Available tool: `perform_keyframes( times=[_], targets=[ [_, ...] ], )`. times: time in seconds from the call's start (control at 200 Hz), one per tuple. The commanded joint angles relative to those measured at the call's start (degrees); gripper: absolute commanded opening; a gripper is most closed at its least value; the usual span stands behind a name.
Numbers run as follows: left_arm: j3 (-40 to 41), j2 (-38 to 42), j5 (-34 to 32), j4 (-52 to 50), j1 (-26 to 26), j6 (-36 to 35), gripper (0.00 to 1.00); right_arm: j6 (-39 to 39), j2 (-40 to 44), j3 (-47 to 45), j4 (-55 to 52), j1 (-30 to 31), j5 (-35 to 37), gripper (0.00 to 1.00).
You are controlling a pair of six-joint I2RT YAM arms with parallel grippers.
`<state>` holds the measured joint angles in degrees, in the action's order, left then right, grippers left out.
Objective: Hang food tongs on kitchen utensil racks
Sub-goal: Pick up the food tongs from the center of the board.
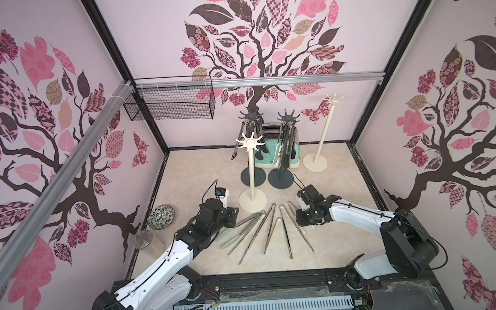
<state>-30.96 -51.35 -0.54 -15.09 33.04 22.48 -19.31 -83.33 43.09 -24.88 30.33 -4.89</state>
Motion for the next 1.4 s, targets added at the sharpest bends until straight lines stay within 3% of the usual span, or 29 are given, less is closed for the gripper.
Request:
perform_keyframes(
  times=[0.0,0.49,0.935,1.065,1.396],
  targets=[
    [0.3,-0.1,0.5,1.7,0.1,-0.3,0.36,-0.1,-1.0,2.1,-0.3,0.6,0.7,0.29],
    [0.3,-1.6,0.9,2.0,0.1,-0.7,0.36,0.2,-4.7,2.0,-0.5,1.0,3.6,0.26],
    [0.6,-1.4,1.1,2.1,0.1,-1.2,0.35,1.5,-3.5,2.9,-2.0,1.0,7.0,0.07],
    [1.0,-1.0,1.6,2.5,0.1,-1.7,0.35,3.3,0.2,3.6,-1.9,1.0,7.6,0.0],
    [2.6,-0.3,3.7,5.4,0.1,-2.2,0.35,14.4,17.8,3.1,5.9,1.0,1.8,0.0]
  ],
)
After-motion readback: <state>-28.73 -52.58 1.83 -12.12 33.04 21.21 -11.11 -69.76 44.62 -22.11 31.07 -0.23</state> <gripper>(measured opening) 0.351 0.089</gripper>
